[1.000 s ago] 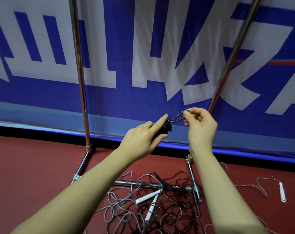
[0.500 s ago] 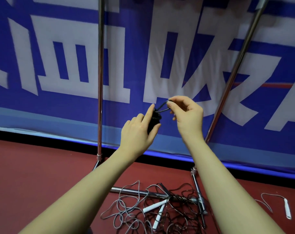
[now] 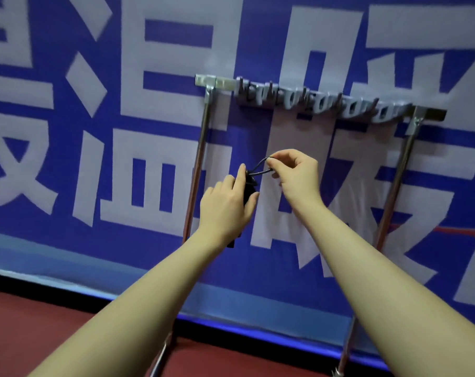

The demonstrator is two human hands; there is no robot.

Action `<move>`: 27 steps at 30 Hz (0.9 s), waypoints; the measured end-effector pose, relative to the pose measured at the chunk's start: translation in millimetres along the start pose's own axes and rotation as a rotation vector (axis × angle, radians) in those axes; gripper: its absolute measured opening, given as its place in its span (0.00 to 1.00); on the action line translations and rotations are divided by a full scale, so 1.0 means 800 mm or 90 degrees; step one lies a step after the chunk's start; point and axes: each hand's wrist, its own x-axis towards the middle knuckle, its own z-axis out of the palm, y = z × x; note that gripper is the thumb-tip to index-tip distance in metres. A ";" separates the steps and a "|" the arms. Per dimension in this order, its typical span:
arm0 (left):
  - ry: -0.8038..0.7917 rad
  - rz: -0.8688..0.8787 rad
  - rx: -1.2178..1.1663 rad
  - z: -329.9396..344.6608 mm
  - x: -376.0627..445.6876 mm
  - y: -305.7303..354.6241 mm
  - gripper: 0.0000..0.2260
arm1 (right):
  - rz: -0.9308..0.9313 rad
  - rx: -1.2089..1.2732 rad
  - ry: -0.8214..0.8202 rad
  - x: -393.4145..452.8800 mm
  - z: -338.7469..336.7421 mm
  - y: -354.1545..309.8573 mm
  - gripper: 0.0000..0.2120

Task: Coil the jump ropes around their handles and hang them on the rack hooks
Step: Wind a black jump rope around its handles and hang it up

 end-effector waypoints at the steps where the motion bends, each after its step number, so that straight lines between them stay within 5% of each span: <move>1: 0.010 -0.003 0.004 -0.001 0.015 -0.009 0.28 | -0.011 -0.004 -0.004 0.018 0.010 -0.003 0.05; 7: 0.042 -0.014 0.031 0.010 0.111 -0.062 0.25 | -0.108 -0.008 -0.001 0.119 0.066 -0.019 0.03; 12: 0.065 -0.042 0.085 0.024 0.180 -0.092 0.27 | -0.181 0.013 0.014 0.187 0.099 -0.023 0.10; 19: 0.052 -0.078 0.122 0.061 0.247 -0.115 0.27 | -0.202 0.006 0.101 0.256 0.127 -0.008 0.03; 27: 0.017 -0.110 0.081 0.073 0.283 -0.120 0.25 | -0.199 -0.039 0.100 0.289 0.137 0.013 0.08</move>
